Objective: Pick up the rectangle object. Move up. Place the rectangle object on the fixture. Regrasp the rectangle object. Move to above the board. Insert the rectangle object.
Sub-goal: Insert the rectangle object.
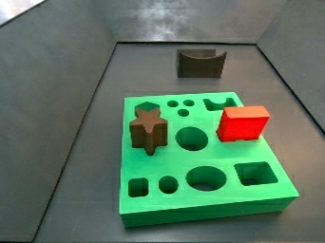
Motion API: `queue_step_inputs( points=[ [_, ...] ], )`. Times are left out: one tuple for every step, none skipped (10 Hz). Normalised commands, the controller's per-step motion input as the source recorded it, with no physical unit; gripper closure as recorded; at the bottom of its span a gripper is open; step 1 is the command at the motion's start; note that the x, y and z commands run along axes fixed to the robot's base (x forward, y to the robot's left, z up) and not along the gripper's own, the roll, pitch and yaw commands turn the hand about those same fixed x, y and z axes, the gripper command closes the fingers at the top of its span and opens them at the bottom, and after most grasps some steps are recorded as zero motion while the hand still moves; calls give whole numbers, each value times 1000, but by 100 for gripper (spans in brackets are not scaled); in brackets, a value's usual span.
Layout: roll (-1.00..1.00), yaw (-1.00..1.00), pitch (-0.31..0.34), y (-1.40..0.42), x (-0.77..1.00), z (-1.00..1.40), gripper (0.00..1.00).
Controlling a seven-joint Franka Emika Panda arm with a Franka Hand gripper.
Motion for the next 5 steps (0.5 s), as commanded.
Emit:
queue_step_inputs(
  points=[
    [0,0,0,-386,157,-171,100],
    [-40,0,-113,-426,37,-309,100],
    [-69,131,-54,-537,337,-357,100],
    [-63,309,-39,-543,440,-440,100],
    [-70,403,0,-463,529,-471,100]
  ],
)
